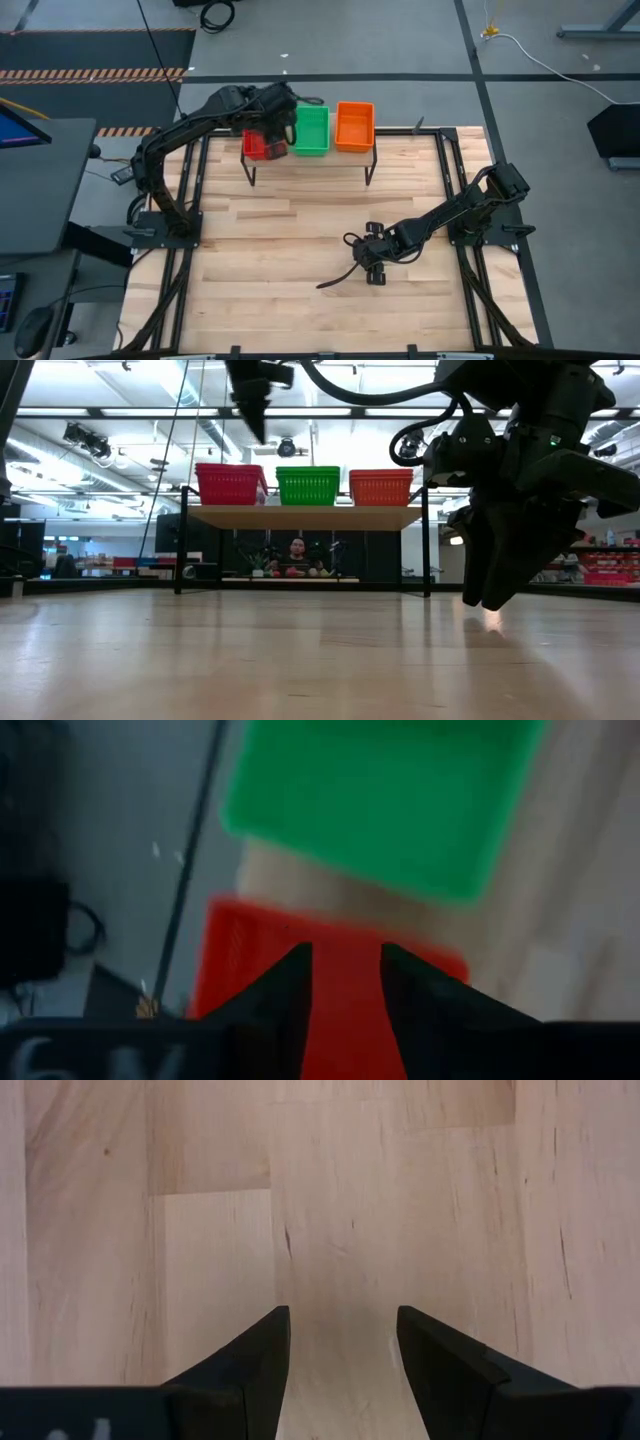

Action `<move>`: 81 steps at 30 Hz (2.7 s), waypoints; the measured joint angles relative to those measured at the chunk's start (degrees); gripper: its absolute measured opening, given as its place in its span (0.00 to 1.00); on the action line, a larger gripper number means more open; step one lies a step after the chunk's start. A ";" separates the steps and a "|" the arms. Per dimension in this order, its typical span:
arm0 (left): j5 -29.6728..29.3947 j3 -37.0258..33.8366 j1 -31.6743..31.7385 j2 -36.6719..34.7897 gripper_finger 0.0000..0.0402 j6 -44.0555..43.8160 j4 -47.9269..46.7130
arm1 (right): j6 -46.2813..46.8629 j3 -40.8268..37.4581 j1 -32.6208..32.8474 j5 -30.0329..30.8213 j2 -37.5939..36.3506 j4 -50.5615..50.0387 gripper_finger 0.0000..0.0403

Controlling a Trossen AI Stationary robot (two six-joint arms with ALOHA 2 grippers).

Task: Stack baskets on shelf by color
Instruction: Adjust the stacked green baskets on the shelf

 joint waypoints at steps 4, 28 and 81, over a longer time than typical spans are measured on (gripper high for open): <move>0.98 0.00 0.30 1.36 0.30 3.81 6.68 | 0.17 0.00 0.01 -0.01 0.00 0.00 0.48; 1.29 -0.04 -0.21 8.13 0.30 10.03 5.52 | 0.13 0.00 0.17 0.00 0.00 -0.42 0.48; 15.89 -6.97 0.15 7.38 0.51 -4.63 16.99 | 1.09 0.00 0.17 -0.04 0.00 -0.79 0.48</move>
